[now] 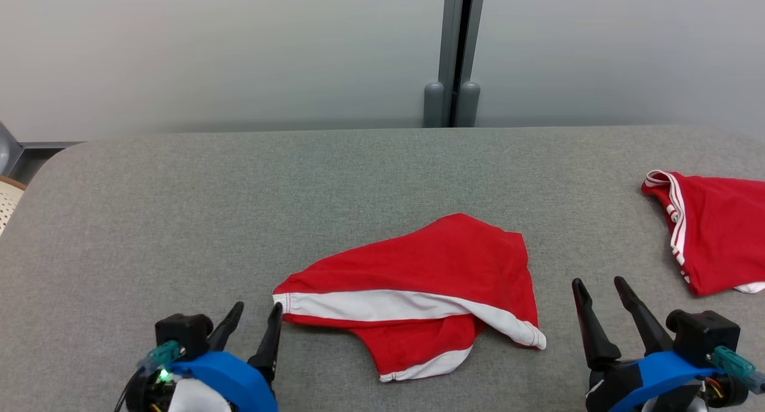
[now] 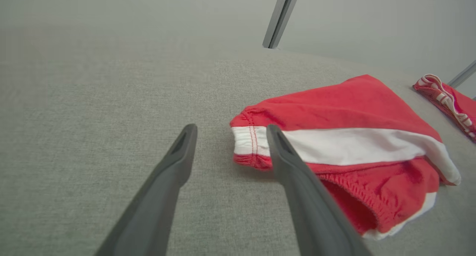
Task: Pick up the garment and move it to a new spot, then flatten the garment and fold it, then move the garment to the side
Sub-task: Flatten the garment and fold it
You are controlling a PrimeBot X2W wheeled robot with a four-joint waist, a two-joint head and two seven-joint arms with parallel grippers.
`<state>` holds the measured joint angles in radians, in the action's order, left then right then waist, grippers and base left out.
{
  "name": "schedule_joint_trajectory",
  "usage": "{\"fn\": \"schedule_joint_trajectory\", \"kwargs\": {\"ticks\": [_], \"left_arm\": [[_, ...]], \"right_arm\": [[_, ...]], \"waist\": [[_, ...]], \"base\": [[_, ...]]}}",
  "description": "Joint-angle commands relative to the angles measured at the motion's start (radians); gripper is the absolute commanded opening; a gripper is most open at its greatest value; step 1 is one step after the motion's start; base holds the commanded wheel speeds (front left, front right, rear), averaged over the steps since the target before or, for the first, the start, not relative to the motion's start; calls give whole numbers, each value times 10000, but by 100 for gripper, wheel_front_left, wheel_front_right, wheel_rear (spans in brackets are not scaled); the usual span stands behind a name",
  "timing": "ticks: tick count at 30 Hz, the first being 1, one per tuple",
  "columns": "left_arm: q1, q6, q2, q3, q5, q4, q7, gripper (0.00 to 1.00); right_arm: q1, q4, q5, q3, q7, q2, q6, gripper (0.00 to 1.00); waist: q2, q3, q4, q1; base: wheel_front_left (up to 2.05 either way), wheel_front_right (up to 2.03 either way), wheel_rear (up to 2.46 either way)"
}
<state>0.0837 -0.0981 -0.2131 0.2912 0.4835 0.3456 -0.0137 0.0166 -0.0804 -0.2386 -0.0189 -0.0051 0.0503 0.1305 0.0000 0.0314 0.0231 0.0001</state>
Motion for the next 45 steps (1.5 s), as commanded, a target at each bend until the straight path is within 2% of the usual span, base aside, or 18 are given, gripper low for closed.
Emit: {"fn": "schedule_joint_trajectory", "kwargs": {"ticks": [1, 8, 14, 15, 16, 17, 18, 22, 27, 37, 38, 39, 40, 41, 45], "left_arm": [[316, -83, 23, 131, 173, 157, 346, 100], [1130, -258, 137, 593, 821, 1076, 1386, 100], [1660, -293, 137, 691, 987, 1853, 1127, 100], [1710, -299, 137, 713, 1018, 1952, 1072, 96], [1759, -306, 138, 739, 1055, 2033, 1007, 60], [1822, -309, 120, 755, 1018, 2077, 873, 42], [1857, -314, 116, 774, 1028, 2146, 786, 0], [1795, -326, 184, 861, 1129, 2317, 482, 0], [1603, -333, 303, 1032, 1081, 2167, 88, 0], [1707, -332, 415, 1372, 1140, 1944, -146, 0], [1735, -333, 416, 1392, 1153, 1944, -164, 0], [1770, -334, 422, 1417, 1174, 1940, -172, 0], [1798, -334, 425, 1441, 1200, 1938, -196, 0], [1819, -335, 416, 1463, 1210, 1935, -229, 0], [1850, -337, 365, 1519, 1230, 1897, -359, 0]], "right_arm": [[-141, 27, -11, 33, -4, 2, 6, 100], [-349, -69, -80, 333, -54, 0, 6, 100], [-509, -210, -63, 603, 9, 2, 6, 100], [-530, -261, -75, 646, 59, 2, 6, 100], [-552, -337, -86, 728, 149, 2, 6, 100], [-582, -400, -105, 806, 222, 0, 6, 100], [-610, -532, -109, 900, 348, 2, 6, 100], [-833, -1276, 3, 1172, 1117, 2, 6, 100], [-1157, -2022, -268, 1433, 1485, 8, 6, 100], [-1735, -2968, 614, 1685, 2343, 6, 6, 100], [-1765, -3034, 644, 1685, 2399, 6, 6, 68], [-1799, -3064, 654, 1698, 2414, 5, 6, 68], [-1819, -3052, 650, 1711, 2414, 5, 6, 30], [-1831, -2995, 667, 1718, 2383, 5, 6, 0], [-1846, -2651, 672, 1664, 2035, 5, 6, 0]], "waist": [[0, 42, -2, -1], [0, 267, -166, -1], [0, 503, -350, -1], [0, 539, -368, -1], [0, 591, -386, -1], [0, 630, -392, -1], [0, 672, -402, -1], [0, 842, -371, -1], [0, 1060, -178, -1], [0, 1251, 126, -1], [0, 1260, 128, -1], [0, 1267, 126, -1], [0, 1265, 119, -1], [0, 1258, 105, -1], [0, 1204, 45, -1]], "base": [[0, 0, 0], [0, 0, 0], [0, 0, 0], [0, 0, 0], [0, 0, 0], [0, 0, 0], [0, 0, 0], [0, 0, 0], [0, 0, 0], [0, 0, 0], [0, 0, 0], [0, 0, 0], [0, 0, 0], [0, 0, 0], [0, 0, 0]]}}
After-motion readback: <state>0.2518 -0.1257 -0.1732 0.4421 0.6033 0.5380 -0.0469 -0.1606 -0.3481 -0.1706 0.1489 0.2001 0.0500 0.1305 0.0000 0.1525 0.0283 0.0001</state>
